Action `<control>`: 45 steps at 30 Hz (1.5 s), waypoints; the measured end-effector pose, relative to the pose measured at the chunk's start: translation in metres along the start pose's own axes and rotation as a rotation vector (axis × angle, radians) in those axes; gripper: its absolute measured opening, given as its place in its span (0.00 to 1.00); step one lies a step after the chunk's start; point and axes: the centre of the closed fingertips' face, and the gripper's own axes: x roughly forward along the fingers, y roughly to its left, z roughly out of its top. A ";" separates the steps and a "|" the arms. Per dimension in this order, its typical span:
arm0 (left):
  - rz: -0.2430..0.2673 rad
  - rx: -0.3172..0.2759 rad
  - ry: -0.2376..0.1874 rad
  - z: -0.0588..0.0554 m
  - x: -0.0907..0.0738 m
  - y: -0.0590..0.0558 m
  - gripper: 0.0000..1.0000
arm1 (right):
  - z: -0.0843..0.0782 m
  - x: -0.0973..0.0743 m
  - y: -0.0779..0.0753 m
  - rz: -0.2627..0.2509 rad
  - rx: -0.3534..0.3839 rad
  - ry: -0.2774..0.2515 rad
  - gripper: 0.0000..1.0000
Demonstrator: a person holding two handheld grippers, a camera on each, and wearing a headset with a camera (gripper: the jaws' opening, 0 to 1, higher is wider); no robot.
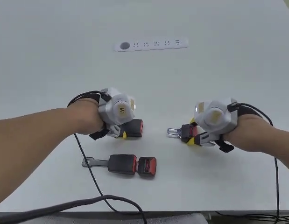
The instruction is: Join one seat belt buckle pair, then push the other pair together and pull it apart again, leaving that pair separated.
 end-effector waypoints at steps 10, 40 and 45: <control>0.003 0.005 0.002 0.000 0.001 -0.001 0.32 | 0.035 0.022 0.006 0.002 -0.018 -0.019 0.34; -0.016 0.014 0.019 -0.002 0.001 -0.003 0.32 | 0.072 0.043 -0.004 0.002 -0.071 -0.038 0.33; -0.010 0.014 0.005 -0.002 0.000 -0.004 0.32 | 0.071 0.045 -0.004 0.011 -0.073 -0.051 0.32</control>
